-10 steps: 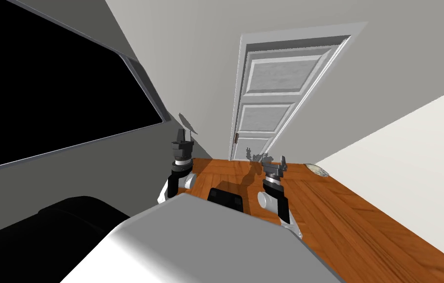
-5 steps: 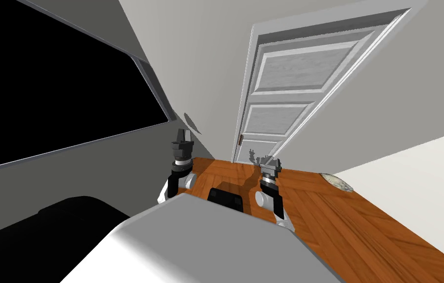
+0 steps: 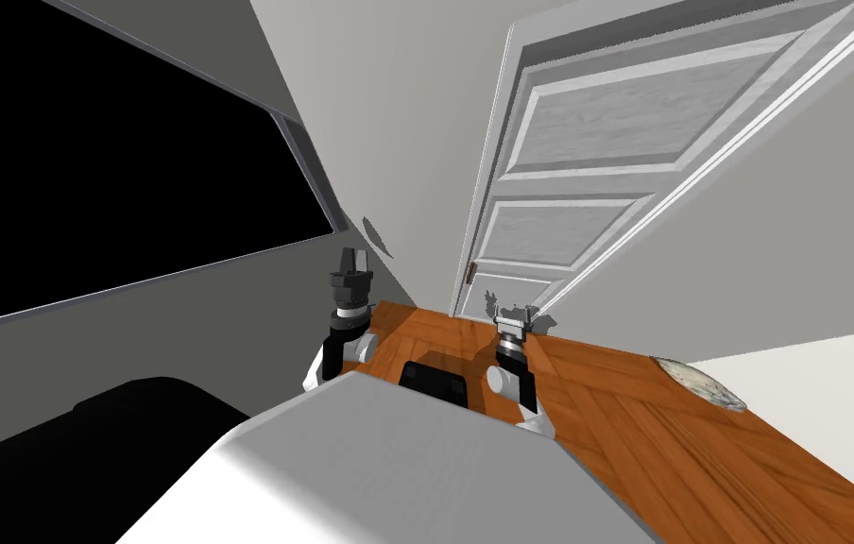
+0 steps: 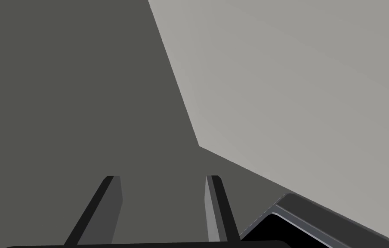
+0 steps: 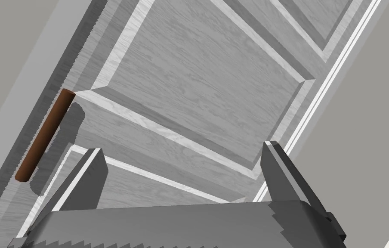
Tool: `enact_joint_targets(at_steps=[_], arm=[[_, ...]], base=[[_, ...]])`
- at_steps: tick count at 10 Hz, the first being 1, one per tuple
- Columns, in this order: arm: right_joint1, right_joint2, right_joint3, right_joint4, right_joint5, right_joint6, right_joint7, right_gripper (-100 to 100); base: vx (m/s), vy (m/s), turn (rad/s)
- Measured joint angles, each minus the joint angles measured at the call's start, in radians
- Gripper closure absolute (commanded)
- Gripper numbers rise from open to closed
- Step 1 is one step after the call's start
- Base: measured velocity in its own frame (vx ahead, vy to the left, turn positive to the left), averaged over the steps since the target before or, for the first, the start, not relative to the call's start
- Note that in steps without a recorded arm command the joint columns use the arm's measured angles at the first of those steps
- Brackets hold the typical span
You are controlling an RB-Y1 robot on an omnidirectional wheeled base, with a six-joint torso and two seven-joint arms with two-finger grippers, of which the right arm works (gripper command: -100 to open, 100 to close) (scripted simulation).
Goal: Pull the door open
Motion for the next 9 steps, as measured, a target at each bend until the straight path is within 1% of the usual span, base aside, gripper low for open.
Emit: enact_joint_targets(at_steps=[1, 3, 5, 7, 9], arm=[[-0.005, -0.005, 0.007, 0.022, -0.021, -0.005, -0.020, -100], [-0.037, -0.011, 0.019, 0.088, -0.063, -0.020, -0.061, -100], [-0.049, -0.017, 0.036, 0.142, -0.103, -0.037, -0.100, -100], [-0.080, -0.028, 0.049, 0.218, -0.144, -0.058, -0.147, -100], [-0.096, -0.032, 0.062, 0.263, -0.185, -0.066, -0.182, -100]], base=[[0.098, -0.024, 0.179], [0.102, -0.026, 0.180], [0.092, -0.035, 0.160], [0.097, -0.041, 0.157], [0.092, -0.036, 0.161]])
